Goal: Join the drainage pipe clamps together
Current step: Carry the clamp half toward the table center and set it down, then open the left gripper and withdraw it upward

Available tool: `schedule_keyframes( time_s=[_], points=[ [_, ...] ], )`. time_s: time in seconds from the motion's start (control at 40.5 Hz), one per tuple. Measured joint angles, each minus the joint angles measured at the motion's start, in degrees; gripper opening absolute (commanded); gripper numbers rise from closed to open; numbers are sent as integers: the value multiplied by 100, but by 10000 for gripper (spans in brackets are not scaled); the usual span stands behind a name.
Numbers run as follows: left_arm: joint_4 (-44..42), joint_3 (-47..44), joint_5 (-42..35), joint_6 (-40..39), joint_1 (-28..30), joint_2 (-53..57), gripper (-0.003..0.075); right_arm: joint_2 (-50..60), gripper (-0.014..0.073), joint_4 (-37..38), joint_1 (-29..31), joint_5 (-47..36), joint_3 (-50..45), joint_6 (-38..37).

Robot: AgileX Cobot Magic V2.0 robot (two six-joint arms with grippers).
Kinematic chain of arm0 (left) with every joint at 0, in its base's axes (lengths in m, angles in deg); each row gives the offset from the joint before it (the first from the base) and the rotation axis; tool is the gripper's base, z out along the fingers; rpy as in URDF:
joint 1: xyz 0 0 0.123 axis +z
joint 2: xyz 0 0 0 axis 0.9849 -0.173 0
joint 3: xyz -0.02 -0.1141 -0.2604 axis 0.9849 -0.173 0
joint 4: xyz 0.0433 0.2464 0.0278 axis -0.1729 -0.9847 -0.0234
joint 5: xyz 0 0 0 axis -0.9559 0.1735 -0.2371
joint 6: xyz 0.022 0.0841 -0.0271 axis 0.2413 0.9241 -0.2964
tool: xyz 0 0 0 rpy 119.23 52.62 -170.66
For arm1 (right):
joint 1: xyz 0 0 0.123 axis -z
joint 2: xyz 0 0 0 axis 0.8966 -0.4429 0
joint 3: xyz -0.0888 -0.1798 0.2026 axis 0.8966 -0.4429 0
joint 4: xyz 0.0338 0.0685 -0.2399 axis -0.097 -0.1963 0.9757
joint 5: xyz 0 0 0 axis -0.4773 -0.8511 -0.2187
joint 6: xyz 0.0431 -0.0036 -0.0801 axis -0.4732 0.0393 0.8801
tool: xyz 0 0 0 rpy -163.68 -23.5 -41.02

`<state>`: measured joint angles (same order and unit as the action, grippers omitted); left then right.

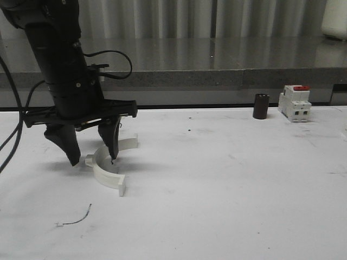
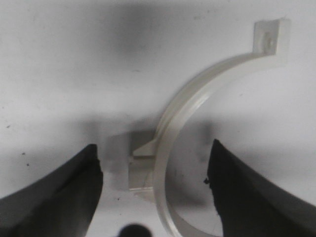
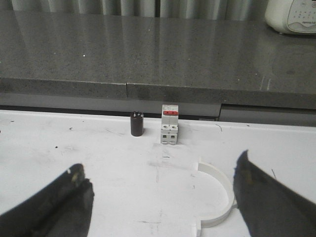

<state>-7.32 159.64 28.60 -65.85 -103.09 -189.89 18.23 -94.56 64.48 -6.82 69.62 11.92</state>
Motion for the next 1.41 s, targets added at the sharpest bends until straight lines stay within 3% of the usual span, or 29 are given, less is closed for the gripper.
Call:
schedule_keyframes(
  time_s=[0.222,0.297,0.371,0.544,0.964,1.112,1.137,1.211,1.409],
  points=[
    [-51,148,0,101,0,181,488,0,592,0,0,0,0,0],
    [-229,172,48,148,-8,392,442,0,592,0,0,0,0,0],
    [-475,159,70,162,-8,653,337,0,592,0,0,0,0,0],
    [-685,-192,-191,171,26,1226,-18,0,592,0,0,0,0,0],
    [-1233,-1959,-750,197,819,2939,-20,0,592,0,0,0,0,0],
    [-1603,-2928,-1209,395,767,4144,-20,0,592,0,0,0,0,0],
    [-1744,-3500,-1720,452,680,4879,-20,0,592,0,0,0,0,0],
    [-1875,-3997,-2213,457,617,5592,-20,0,592,0,0,0,0,0],
    [-2105,-5042,-2789,471,589,7350,-20,0,592,0,0,0,0,0]
  ],
)
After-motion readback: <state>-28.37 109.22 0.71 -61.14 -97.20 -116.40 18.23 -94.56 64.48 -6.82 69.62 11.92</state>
